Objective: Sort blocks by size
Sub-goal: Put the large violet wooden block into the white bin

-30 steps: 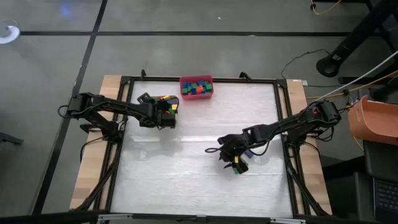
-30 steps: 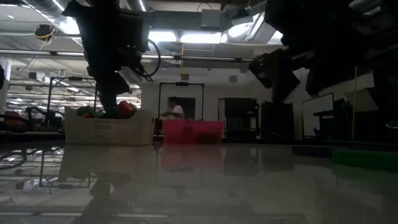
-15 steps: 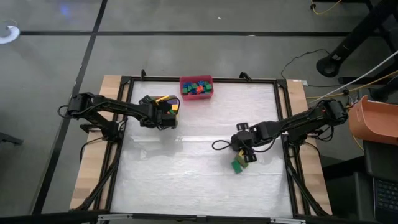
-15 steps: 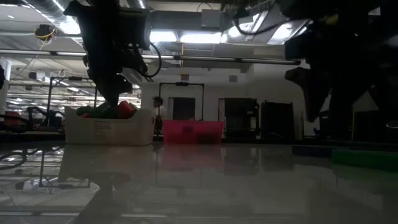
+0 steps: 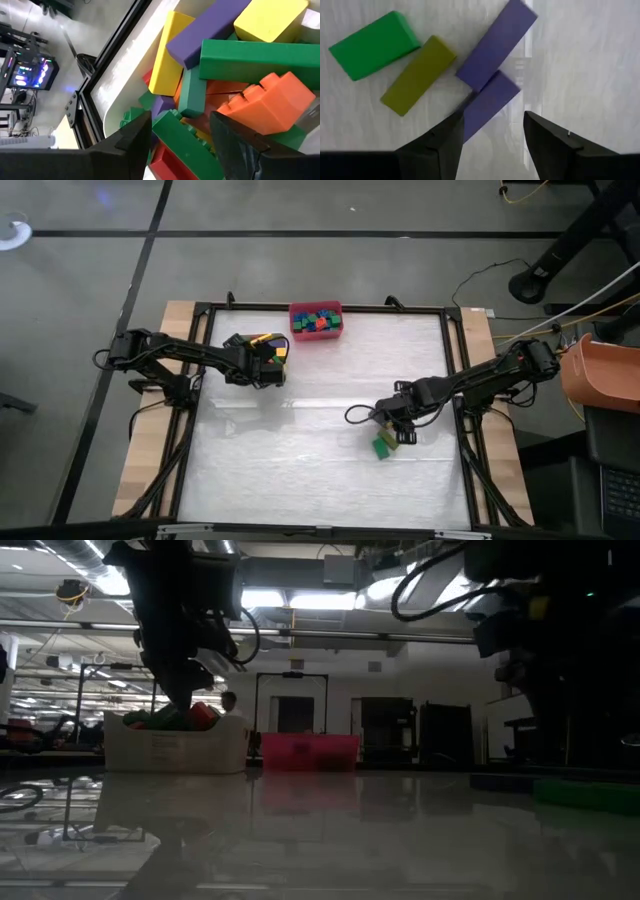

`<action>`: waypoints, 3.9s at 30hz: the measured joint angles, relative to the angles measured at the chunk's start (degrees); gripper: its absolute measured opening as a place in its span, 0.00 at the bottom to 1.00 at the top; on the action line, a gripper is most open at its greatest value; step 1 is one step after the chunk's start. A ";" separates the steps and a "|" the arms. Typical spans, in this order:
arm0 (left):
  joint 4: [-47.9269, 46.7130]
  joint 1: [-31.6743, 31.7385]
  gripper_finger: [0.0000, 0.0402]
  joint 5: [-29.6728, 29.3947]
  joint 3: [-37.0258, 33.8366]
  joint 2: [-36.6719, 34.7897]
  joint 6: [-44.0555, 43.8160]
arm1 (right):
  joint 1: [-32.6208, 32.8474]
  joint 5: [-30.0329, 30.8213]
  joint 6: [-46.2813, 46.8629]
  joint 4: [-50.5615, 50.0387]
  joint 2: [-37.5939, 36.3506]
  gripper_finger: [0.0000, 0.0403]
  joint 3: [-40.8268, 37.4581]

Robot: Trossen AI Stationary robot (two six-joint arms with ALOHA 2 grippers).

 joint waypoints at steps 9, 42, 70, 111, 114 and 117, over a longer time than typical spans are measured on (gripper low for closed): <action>2.40 0.00 0.46 -0.02 0.04 0.00 0.90 | 5.08 2.29 8.59 0.82 0.00 0.50 0.00; 2.57 0.00 0.46 -0.02 0.04 0.00 0.22 | 10.93 7.86 25.04 15.49 -0.15 0.47 -13.36; 35.72 -11.35 0.46 5.85 6.10 0.04 2.69 | 10.84 34.95 3.01 28.07 0.13 0.25 -11.08; 69.62 -10.39 0.46 25.61 4.42 10.27 -12.87 | 4.46 41.60 -34.03 60.09 0.02 0.27 -10.97; 69.80 -10.12 0.46 25.61 4.42 10.27 -12.87 | 4.46 41.59 -34.04 60.61 0.02 0.27 -10.97; 69.50 -10.14 0.46 25.62 4.42 10.27 -12.87 | 4.46 41.59 -34.06 62.03 0.02 0.27 -10.97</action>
